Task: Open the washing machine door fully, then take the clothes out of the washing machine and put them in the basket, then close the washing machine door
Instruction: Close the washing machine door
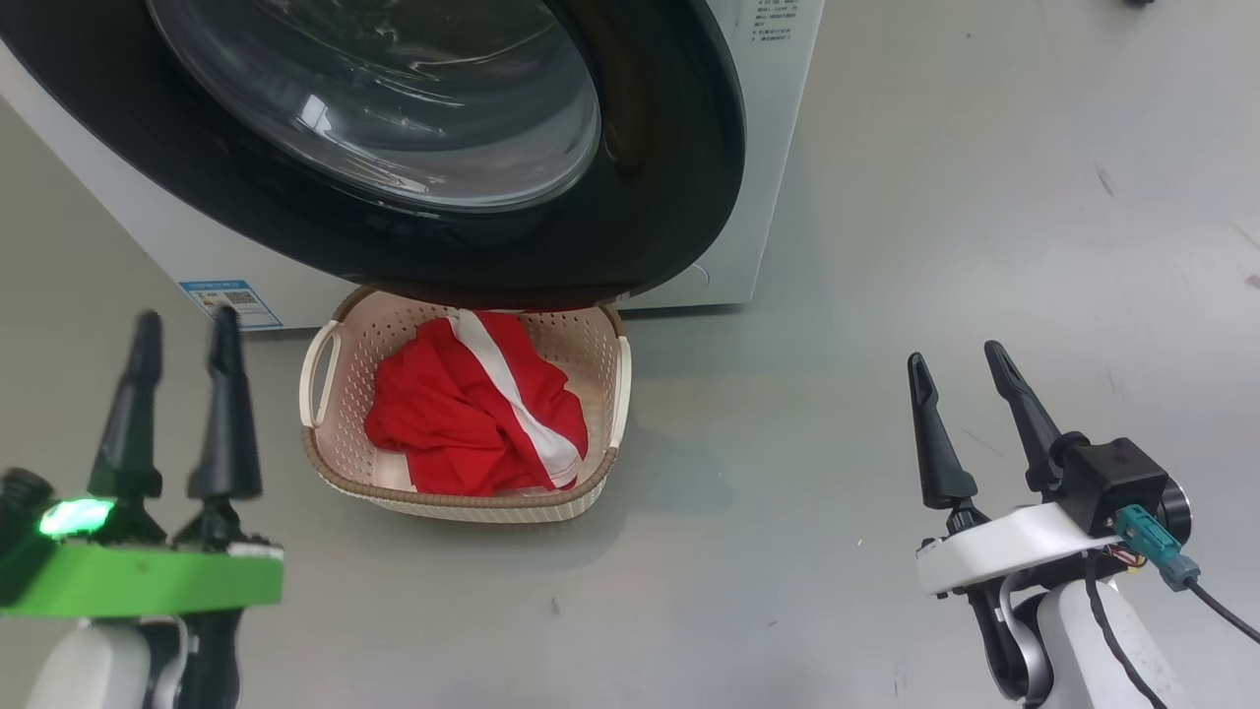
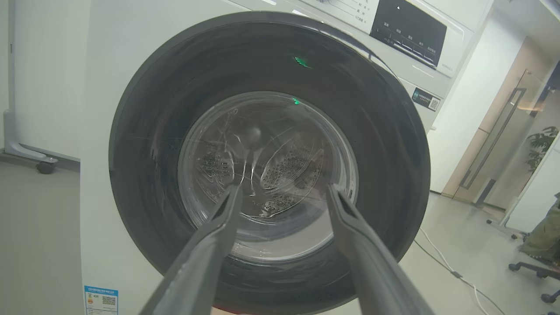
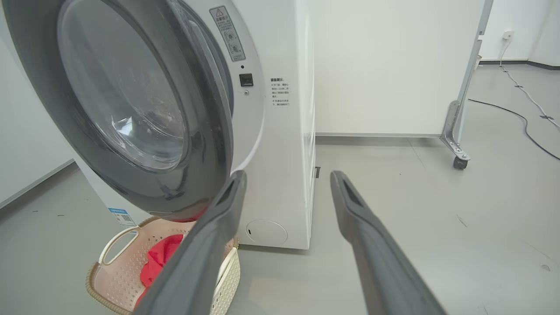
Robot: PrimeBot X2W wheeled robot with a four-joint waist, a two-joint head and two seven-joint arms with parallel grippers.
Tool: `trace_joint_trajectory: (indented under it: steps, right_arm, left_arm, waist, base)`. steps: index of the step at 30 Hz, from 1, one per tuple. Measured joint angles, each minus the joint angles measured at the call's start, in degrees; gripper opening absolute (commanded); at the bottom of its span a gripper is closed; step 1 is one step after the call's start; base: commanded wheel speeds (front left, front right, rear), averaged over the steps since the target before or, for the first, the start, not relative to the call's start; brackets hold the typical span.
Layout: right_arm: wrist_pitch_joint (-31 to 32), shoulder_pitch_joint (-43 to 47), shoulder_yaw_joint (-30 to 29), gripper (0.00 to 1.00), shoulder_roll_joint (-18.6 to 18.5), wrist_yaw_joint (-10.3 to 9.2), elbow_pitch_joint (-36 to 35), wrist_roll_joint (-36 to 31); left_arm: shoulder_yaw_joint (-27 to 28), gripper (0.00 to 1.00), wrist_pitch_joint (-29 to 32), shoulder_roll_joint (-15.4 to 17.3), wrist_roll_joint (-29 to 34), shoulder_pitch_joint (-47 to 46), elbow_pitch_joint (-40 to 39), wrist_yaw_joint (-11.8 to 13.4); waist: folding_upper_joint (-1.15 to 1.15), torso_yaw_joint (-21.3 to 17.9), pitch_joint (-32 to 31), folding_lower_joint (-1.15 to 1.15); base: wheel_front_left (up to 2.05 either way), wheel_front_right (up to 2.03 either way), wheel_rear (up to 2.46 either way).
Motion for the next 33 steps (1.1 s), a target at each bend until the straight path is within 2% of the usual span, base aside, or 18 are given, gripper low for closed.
trace_joint_trajectory:
  steps: [2, 6, 7, 15, 17, 27, 33]
  right_arm:
    - [0.00, 0.26, -0.16, 1.00, -0.04, 0.00, -0.02, -0.35]
    - [0.00, 1.40, -0.29, 1.00, -0.02, 0.00, -0.11, -0.45]
    - [0.00, 1.40, -0.29, 1.00, -0.02, 0.00, -0.11, -0.45]
    - [0.00, 3.87, -0.43, 1.00, 0.01, -0.07, -0.31, -0.96]
    - [0.00, 4.68, -0.58, 1.00, 0.02, -0.09, -0.34, -1.12]
    - [0.00, 7.31, -0.53, 1.00, 0.24, -0.68, -0.08, -1.74]
    - [0.00, 8.72, -0.53, 1.00, 0.30, -0.81, 0.30, -1.76]
  left_arm:
    - [-0.90, 1.00, 0.13, 0.77, 5.27, 1.59, 1.04, 0.13]
    - [-2.52, 1.00, 0.86, 1.08, 12.72, 3.35, 2.05, 3.42]
    - [-2.52, 1.00, 0.86, 1.08, 12.72, 3.35, 2.05, 3.42]
    - [-5.31, 1.00, 0.87, 0.68, 21.62, 7.98, 5.43, 11.01]
    - [-6.00, 1.00, 0.87, -0.02, 22.23, 8.55, 5.58, 11.92]
    - [-7.24, 1.00, 0.87, -2.96, 23.88, 10.91, 8.10, 12.44]
    - [-7.20, 1.00, 0.87, -3.53, 24.57, 11.32, 9.22, 12.70]
  waist:
    - [0.00, 0.12, -0.52, 0.00]
    - [0.00, 0.18, -1.52, 0.00]
    - [0.00, 0.18, -1.52, 0.00]
    - [0.00, -0.10, -3.54, 0.00]
    - [0.00, -0.05, -3.94, 0.00]
    - [0.00, 0.19, -5.75, 0.00]
    - [0.00, 0.47, -6.97, 0.00]
  base:
    - [0.00, 0.00, 0.00]
    - [0.00, 0.00, 0.00]
    - [0.00, 0.00, 0.00]
    - [0.00, 0.00, 0.00]
    - [0.00, 0.00, 0.00]
    - [0.00, 0.00, 0.00]
    - [0.00, 0.00, 0.00]
